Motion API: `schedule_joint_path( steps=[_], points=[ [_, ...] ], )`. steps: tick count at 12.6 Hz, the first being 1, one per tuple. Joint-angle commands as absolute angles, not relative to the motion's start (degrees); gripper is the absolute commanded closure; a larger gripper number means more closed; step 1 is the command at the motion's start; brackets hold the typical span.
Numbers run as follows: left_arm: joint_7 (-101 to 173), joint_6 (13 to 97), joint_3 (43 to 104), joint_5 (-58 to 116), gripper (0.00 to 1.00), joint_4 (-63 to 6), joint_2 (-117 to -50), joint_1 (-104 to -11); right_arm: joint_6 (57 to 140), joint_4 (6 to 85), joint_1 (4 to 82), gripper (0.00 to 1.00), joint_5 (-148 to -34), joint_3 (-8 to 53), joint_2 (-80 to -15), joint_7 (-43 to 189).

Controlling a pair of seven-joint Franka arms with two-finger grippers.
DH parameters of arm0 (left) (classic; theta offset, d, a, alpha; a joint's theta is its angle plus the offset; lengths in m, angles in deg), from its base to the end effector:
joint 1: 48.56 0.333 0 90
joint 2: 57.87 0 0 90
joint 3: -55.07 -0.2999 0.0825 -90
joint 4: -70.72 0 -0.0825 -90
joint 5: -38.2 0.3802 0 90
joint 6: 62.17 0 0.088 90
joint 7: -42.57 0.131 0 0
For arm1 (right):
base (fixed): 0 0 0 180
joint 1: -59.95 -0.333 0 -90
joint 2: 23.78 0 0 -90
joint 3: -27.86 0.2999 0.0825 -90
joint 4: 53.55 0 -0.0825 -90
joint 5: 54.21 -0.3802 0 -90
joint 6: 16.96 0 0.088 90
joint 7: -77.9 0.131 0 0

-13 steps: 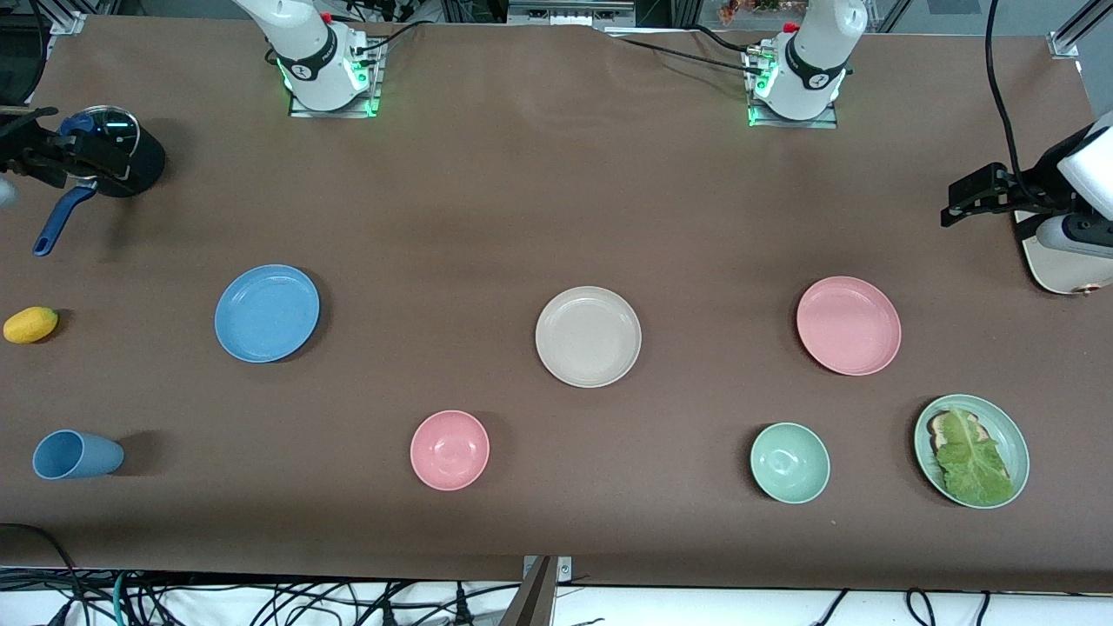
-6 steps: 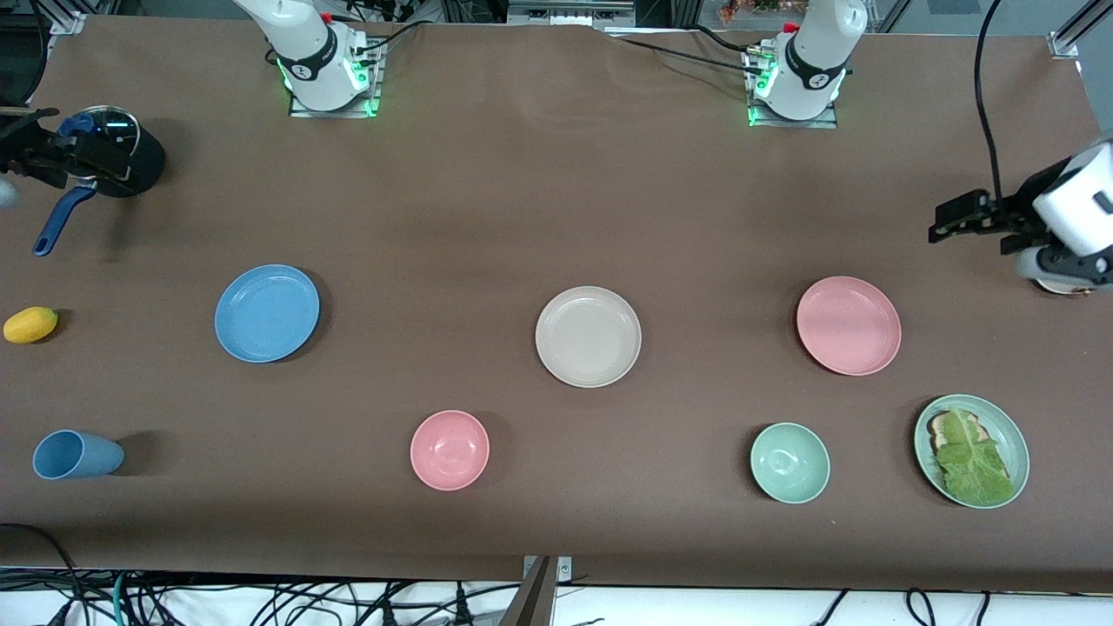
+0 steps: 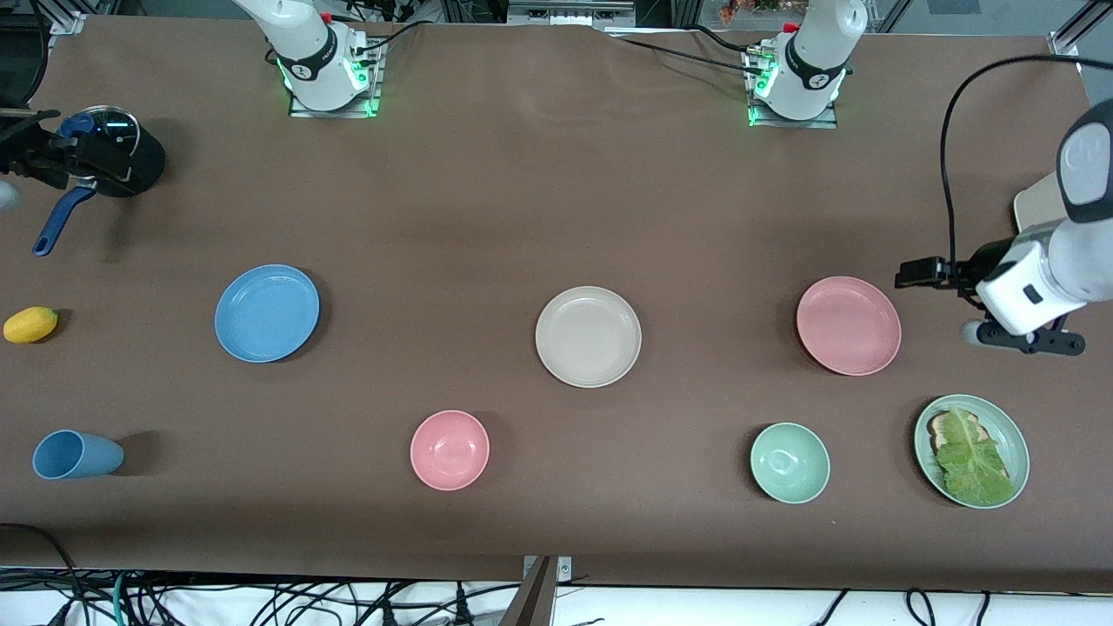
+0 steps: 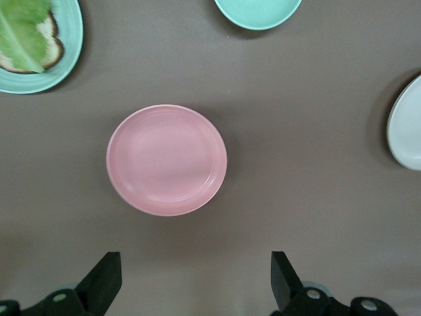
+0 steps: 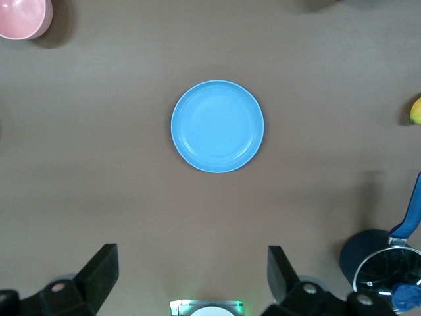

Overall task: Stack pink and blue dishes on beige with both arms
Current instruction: 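Move the left gripper to the rim of the large pink plate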

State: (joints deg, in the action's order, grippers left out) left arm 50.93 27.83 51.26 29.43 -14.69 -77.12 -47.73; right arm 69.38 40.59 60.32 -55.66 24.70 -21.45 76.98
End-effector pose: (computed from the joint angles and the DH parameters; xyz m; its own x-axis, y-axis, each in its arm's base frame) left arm 0.6176 0.0258 0.4250 0.9708 -0.0639 -0.2314 -0.0265 -0.9866 0.1612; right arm 0.5272 -0.0296 0.5677 0.9945 -0.0434 -0.0949 -0.0463 -0.9985 -0.0291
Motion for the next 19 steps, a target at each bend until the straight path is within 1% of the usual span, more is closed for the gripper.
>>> schedule_joint_path(
  steps=[1, 3, 6, 10, 14, 19],
  points=[
    [53.19, 29.76, 51.29, 24.23, 0.0, -13.65, -80.18, -41.99, 69.09, 39.7, 60.57, 0.0, -55.97, 24.87, -21.75, 76.15],
    [60.02, 33.61, 51.21, 23.96, 0.0, -13.83, -82.2, -40.65, 69.44, 39.7, 60.57, 0.0, -55.97, 24.87, -21.84, 76.15],
    [62.08, 35.73, 51.21, 22.29, 0.0, -14.0, -85.1, -39.68, 69.44, 39.7, 60.57, 0.0, -55.97, 24.87, -21.84, 76.15],
    [68.48, 41.62, 51.21, 20.54, 0.0, -14.88, -89.41, -38.37, 69.44, 39.7, 60.48, 0.0, -56.05, 24.87, -21.84, 76.15],
    [74.9, 49.09, 51.21, 18.34, 0.0, -20.23, -90.12, -38.1, 69.52, 39.7, 60.57, 0.0, -56.06, 24.87, -22.19, 76.15],
    [83.25, 53.93, 50.86, 16.4, 0.0, -24.1, -91.35, -36.25, 69.44, 39.7, 60.57, 0.0, -57.46, 24.7, -22.28, 76.23]
  ],
)
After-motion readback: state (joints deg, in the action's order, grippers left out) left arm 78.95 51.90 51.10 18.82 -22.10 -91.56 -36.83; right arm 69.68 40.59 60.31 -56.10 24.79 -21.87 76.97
